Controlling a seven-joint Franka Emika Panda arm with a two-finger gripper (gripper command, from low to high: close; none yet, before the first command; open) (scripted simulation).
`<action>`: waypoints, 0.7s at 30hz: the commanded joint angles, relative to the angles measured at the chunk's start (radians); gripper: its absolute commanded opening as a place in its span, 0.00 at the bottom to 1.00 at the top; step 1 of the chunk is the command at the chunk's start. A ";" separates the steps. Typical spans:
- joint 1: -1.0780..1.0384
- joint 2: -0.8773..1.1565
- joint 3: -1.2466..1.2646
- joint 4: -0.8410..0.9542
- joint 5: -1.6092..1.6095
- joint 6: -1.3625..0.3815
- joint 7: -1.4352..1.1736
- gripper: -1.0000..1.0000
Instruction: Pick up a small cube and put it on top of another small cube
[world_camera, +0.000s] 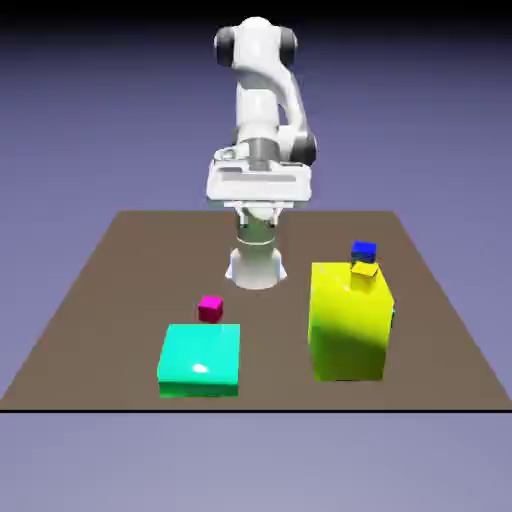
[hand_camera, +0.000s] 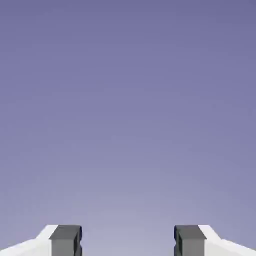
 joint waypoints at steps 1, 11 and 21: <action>-0.019 -0.017 0.036 -0.004 0.028 -0.020 0.021 0.50; -0.205 -0.184 0.399 -0.049 0.309 -0.217 0.225 0.50; -0.391 -0.352 0.761 -0.093 0.590 -0.415 0.430 0.50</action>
